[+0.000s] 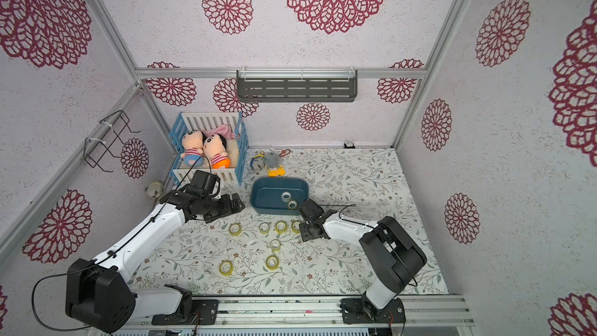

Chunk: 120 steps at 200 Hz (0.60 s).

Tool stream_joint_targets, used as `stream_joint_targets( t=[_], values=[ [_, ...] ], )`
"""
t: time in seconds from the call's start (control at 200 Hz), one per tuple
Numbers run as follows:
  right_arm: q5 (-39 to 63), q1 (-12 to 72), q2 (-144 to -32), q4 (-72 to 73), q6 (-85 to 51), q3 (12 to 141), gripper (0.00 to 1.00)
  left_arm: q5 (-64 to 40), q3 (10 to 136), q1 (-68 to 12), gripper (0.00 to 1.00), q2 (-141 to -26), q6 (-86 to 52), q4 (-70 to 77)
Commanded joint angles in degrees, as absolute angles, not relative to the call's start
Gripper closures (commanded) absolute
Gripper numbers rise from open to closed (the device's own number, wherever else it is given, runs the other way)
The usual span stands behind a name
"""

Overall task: Put the transparent tape into the storage box
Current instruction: Pick up the tape at the center of the board.

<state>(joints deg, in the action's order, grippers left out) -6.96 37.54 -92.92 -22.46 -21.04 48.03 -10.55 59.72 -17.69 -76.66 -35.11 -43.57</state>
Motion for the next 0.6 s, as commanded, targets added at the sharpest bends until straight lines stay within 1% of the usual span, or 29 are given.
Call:
stream_joint_targets(
  t=[0.0, 0.16, 0.19, 0.26, 0.345, 0.495, 0.596],
  values=[
    [-9.38, 37.71, -92.06, -20.04, -21.32, 46.75, 0.44, -6.98, 60.74, -17.92, 0.03, -76.09, -34.01, -43.96],
    [-9.93, 37.79, -89.84, -19.86, -22.77, 43.38, 0.71, -4.28, 60.64, -17.90, 0.03, -73.53, -32.43, -44.64],
    [-10.08, 37.79, -89.06, -19.86, -23.04, 42.83, 0.74, -3.82, 60.69, -17.89, 0.03, -73.11, -32.06, -44.88],
    [-10.50, 37.88, -86.71, -19.78, -23.87, 41.46, 0.80, -2.69, 60.98, -17.87, 0.03, -72.37, -31.46, -45.71],
    [-11.62, 37.88, -83.25, -20.57, -25.22, 40.61, 0.82, -1.17, 61.25, -17.86, 0.03, -71.47, -30.96, -46.94],
    [-14.28, 37.97, -75.94, -23.37, -27.03, 40.25, 0.98, 3.34, 59.58, -17.91, 0.03, -66.53, -32.09, -47.18],
    [-12.68, 37.88, -71.89, -24.99, -26.54, 40.74, 1.00, 4.91, 56.08, -17.71, 0.03, -60.80, -33.41, -43.54]
  ],
)
